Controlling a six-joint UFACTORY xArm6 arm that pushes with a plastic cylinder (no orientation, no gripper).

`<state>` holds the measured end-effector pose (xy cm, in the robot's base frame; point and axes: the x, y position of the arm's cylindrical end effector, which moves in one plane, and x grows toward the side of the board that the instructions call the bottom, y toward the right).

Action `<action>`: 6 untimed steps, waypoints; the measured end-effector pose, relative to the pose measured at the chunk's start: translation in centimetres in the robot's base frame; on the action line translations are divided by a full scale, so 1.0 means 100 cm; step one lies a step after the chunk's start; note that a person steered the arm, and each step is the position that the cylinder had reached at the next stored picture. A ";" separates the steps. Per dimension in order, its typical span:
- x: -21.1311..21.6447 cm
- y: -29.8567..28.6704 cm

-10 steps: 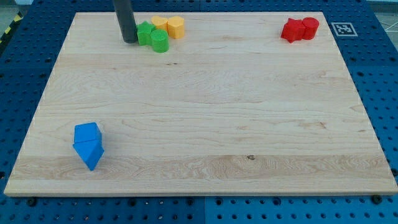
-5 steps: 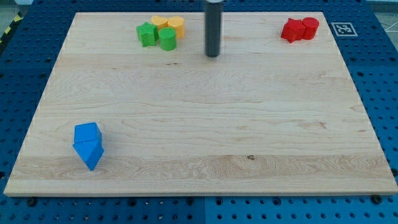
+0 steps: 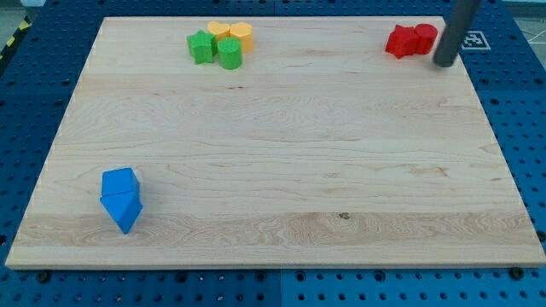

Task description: Move red circle along with red star slightly left

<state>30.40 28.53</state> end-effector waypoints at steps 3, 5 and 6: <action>-0.059 0.003; -0.037 -0.033; -0.032 -0.062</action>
